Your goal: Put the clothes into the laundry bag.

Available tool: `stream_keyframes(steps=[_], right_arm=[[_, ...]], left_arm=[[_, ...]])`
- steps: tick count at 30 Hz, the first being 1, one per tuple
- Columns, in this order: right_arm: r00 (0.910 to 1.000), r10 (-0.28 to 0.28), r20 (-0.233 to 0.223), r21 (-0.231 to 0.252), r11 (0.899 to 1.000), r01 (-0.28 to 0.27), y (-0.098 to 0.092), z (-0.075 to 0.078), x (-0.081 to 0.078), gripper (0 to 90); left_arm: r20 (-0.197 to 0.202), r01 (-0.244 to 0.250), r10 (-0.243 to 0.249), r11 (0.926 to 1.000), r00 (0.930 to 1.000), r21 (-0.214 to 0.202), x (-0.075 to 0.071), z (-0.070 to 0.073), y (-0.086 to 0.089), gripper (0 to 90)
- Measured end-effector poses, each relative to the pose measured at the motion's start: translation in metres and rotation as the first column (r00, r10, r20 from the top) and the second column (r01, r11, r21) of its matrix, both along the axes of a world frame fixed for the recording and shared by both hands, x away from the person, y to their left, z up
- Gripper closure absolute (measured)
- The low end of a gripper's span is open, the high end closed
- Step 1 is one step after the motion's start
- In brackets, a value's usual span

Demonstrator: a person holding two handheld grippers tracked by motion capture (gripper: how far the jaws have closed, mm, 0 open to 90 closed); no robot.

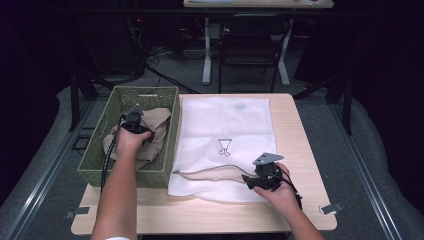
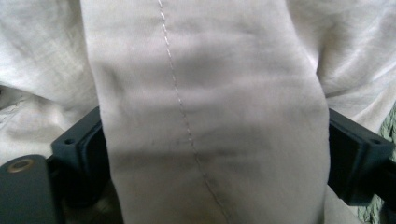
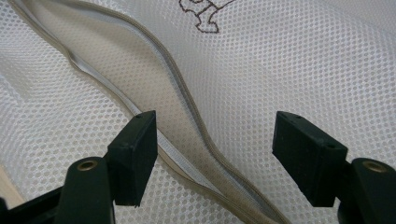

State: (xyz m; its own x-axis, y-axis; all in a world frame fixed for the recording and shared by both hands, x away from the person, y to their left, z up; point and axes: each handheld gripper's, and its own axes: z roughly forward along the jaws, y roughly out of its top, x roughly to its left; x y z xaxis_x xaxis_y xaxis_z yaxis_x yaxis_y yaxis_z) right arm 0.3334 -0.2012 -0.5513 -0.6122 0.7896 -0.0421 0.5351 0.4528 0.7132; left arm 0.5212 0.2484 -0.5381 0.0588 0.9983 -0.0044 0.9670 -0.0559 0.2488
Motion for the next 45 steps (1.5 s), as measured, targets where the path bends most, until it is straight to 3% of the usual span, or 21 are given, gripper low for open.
stream_keyframes(steps=[18, 45], right_arm=[[1.0000, 0.000, -0.002, 0.002, 1.000, 0.000, 0.000, 0.000, 0.000, 30.8], [0.9999, 0.010, -0.001, -0.002, 1.000, -0.010, 0.001, 0.000, 0.000, 30.8]], left_arm=[[-0.004, -0.005, 0.005, 0.9991, 1.0000, -0.042, -0.003, 0.004, 0.007, 30.3], [0.012, 0.008, -0.007, 0.9968, 0.9999, -0.080, -0.007, 0.010, 0.013, 45.8]])
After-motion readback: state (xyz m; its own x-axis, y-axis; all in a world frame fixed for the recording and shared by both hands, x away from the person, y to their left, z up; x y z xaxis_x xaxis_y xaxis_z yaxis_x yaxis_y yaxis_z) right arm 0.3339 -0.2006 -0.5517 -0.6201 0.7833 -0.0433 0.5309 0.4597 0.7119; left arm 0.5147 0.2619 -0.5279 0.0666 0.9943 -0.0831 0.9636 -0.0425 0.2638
